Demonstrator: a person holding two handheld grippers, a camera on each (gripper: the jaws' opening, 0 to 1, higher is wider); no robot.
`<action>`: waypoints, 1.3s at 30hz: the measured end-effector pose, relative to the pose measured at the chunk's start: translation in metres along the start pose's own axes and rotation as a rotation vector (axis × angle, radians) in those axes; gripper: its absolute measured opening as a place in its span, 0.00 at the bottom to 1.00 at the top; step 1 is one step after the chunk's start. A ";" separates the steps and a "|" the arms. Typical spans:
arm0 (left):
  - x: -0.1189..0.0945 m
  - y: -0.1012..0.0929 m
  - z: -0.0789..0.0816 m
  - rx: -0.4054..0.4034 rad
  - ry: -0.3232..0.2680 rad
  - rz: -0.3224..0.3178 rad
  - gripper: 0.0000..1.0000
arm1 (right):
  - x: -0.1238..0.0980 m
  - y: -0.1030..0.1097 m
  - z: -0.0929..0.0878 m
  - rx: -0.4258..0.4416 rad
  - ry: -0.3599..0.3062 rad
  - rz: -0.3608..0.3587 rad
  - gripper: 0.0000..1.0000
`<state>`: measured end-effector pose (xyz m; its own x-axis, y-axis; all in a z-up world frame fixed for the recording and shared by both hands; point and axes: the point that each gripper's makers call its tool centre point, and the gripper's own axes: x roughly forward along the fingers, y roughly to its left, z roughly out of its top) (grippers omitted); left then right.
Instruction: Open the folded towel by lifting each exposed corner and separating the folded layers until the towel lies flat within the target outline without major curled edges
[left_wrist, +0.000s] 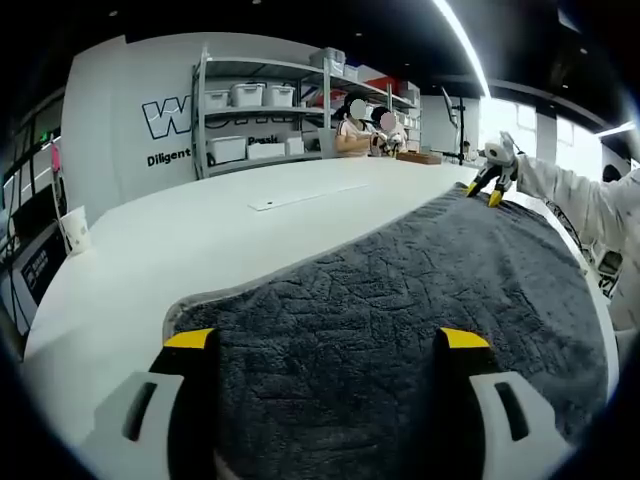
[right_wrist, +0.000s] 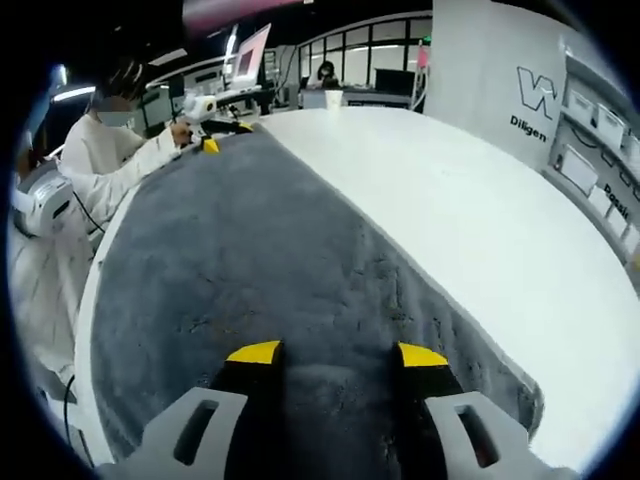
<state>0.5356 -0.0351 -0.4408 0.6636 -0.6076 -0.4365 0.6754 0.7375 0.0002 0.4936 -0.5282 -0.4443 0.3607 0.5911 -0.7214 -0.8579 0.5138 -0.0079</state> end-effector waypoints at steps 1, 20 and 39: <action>0.000 0.000 0.000 0.000 0.000 0.000 0.88 | -0.002 -0.001 -0.002 0.008 0.003 -0.005 0.40; 0.002 0.004 0.005 0.016 0.007 0.047 0.94 | -0.042 -0.021 0.024 0.148 -0.229 -0.247 0.43; 0.005 0.018 0.006 -0.017 -0.037 0.089 0.94 | 0.030 0.076 0.102 0.031 -0.323 -0.074 0.40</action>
<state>0.5535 -0.0265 -0.4372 0.7325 -0.5497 -0.4016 0.6078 0.7938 0.0220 0.4768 -0.4081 -0.3955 0.5230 0.7158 -0.4627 -0.8155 0.5782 -0.0271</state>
